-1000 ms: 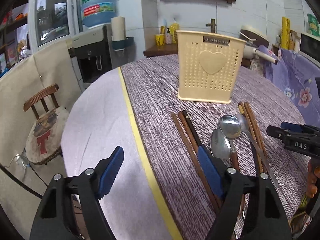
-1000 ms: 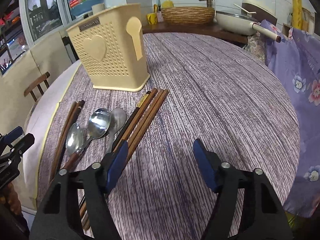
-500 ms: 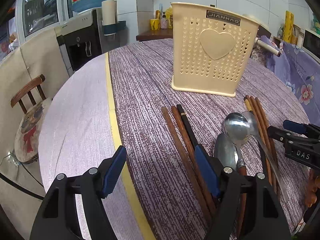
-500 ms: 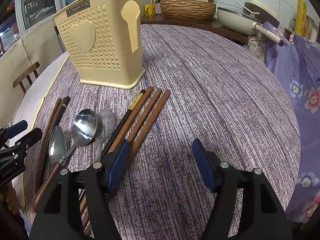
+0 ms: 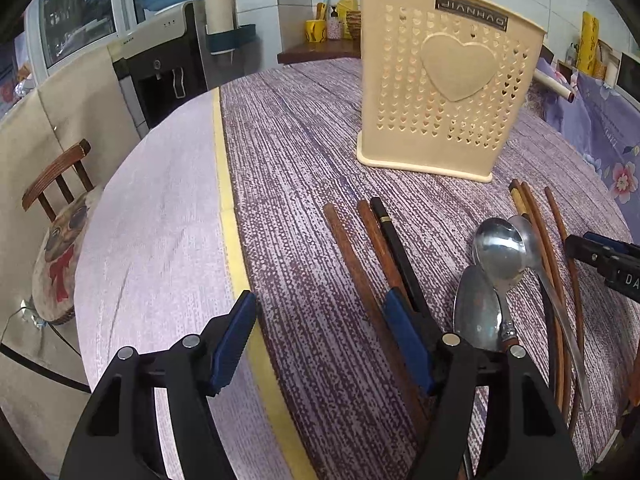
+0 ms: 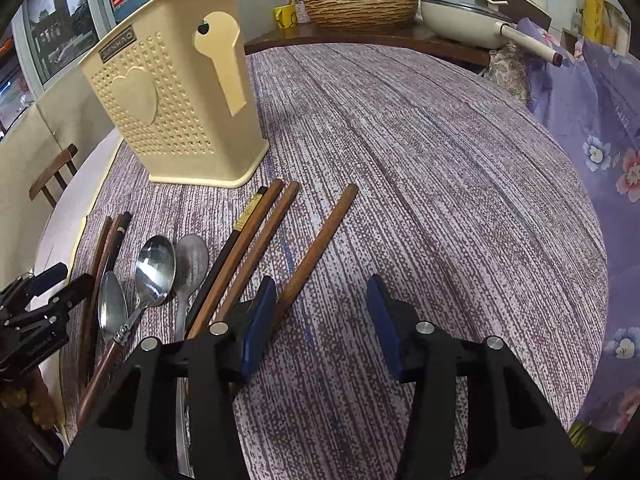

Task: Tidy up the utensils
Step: 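Move the left tool toward the chopsticks while the right tool approaches another chopstick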

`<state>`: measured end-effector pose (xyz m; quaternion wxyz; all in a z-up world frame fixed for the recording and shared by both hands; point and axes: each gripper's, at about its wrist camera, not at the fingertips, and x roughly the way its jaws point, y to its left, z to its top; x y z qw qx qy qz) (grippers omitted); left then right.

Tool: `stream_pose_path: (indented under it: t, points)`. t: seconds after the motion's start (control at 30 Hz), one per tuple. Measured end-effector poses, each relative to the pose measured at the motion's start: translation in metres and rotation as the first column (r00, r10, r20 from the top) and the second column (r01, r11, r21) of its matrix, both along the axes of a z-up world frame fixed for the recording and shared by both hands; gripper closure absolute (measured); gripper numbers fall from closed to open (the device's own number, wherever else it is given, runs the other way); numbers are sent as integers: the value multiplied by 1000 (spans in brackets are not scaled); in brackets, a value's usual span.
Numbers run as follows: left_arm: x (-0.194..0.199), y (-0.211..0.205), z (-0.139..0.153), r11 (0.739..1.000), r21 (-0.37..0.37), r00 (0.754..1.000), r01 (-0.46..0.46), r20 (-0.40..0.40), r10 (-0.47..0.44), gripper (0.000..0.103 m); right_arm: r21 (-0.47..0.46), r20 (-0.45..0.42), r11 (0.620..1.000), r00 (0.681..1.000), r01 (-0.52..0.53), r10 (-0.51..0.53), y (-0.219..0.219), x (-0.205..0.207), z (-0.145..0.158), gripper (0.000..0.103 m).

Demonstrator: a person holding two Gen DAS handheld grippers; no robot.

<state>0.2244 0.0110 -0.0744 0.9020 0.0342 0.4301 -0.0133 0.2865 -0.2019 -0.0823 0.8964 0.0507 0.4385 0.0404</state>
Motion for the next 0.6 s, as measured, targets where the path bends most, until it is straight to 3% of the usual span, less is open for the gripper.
stream_pose_path:
  t: [0.13, 0.43, 0.6]
  points:
    - [12, -3, 1, 1000, -6, 1000, -2, -27, 2, 40, 14, -22, 1000, 1000, 8, -8, 4, 11, 1, 71]
    - [33, -5, 2, 999, -11, 996, -49, -78, 48, 47, 32, -34, 999, 999, 40, -39, 8, 37, 2, 77]
    - [42, -11, 5, 999, -8, 995, -40, -90, 39, 63, 42, -40, 998, 998, 56, -54, 5, 45, 2, 81]
